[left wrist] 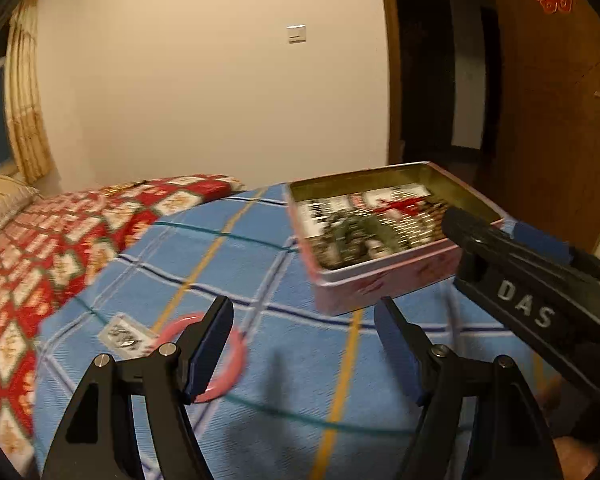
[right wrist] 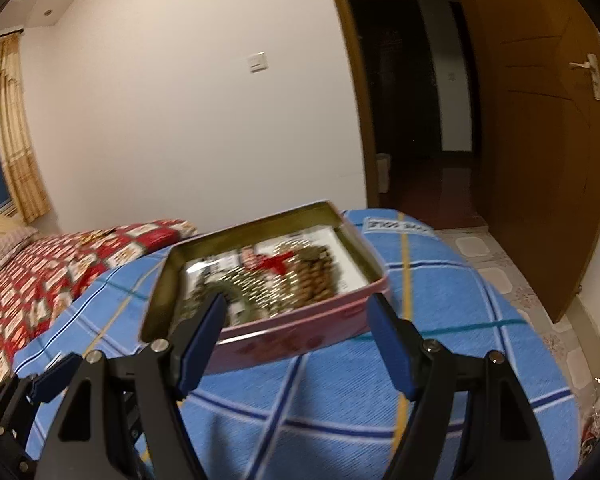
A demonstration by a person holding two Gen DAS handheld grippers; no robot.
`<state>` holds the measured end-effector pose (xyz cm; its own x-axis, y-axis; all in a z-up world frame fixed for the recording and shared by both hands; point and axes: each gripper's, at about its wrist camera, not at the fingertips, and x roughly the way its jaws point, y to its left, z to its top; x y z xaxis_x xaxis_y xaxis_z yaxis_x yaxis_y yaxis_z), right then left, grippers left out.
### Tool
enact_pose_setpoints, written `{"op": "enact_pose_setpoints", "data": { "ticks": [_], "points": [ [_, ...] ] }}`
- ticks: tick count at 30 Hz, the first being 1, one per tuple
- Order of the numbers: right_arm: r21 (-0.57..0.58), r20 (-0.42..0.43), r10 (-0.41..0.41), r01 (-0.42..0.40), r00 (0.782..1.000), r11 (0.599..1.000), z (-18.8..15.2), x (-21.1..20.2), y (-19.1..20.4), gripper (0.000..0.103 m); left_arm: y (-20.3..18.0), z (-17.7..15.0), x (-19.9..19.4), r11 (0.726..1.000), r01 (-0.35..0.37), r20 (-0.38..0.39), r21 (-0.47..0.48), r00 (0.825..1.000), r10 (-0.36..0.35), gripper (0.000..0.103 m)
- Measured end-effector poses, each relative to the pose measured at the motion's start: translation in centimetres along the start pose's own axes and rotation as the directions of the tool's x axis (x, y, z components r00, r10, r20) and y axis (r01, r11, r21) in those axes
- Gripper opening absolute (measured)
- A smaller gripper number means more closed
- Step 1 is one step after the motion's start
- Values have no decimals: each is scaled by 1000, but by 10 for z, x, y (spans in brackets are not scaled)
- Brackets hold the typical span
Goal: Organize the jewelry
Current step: 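Move both open tools from the tin toward the pink bangle on the cloth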
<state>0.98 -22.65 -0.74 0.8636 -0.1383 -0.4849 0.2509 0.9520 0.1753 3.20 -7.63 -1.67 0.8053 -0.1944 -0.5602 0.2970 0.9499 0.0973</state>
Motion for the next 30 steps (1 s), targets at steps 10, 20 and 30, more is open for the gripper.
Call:
{"op": "enact_pose_setpoints", "data": {
  "ticks": [10,20,30],
  "points": [
    [-67,-49,107,-110,993,992,-16,-5,45,81,65,-11,-8,992,-90,-24,-92,996,88,73],
    [-80,-120,210,-220,970,972,-28,-3,78,84,121,-18,-16,960,-92,-43,-265,996,84,73],
    [-131,-201,270,-299,942,945,-36,2,101,84,191,-33,-18,888,-280,-117,-364,960,254,73]
  ]
}}
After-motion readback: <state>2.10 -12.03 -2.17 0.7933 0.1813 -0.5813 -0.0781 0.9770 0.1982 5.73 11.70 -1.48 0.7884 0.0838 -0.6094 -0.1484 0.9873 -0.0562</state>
